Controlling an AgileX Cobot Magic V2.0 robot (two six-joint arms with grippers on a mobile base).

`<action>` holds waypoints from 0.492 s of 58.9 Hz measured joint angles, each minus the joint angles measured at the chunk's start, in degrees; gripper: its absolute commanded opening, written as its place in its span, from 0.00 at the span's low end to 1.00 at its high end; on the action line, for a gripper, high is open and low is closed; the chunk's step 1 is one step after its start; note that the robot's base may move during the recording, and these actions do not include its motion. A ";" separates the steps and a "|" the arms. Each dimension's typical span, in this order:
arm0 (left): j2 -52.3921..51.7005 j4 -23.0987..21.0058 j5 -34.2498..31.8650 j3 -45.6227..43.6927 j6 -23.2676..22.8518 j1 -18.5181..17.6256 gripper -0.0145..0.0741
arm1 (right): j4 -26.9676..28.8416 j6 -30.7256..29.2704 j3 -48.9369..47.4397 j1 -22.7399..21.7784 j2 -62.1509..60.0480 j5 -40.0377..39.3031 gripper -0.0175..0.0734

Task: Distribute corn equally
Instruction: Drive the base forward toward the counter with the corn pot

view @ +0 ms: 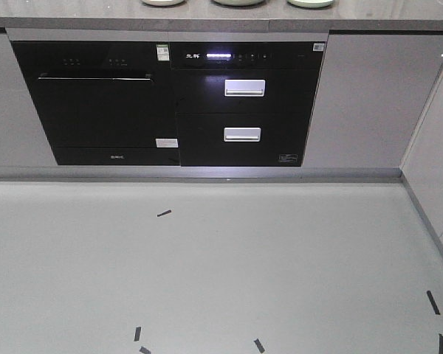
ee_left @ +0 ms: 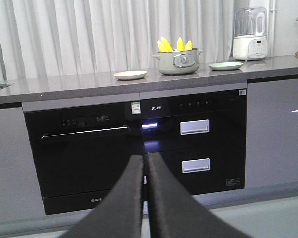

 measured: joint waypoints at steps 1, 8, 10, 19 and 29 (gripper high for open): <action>0.00 0.00 0.00 0.00 0.00 0.00 0.16 | 0.00 0.00 0.00 0.00 0.00 0.00 0.19; 0.00 0.00 0.00 0.00 0.00 0.00 0.16 | 0.00 0.00 0.00 0.00 0.00 0.00 0.19; 0.00 0.00 0.00 0.00 0.00 0.00 0.16 | 0.00 0.00 0.00 0.00 0.00 0.00 0.19; 0.00 0.00 0.00 0.00 0.00 0.00 0.16 | 0.00 0.00 0.00 0.00 0.00 0.00 0.19; 0.00 0.00 0.00 0.00 0.00 0.00 0.16 | 0.00 0.00 0.00 0.00 0.00 0.00 0.19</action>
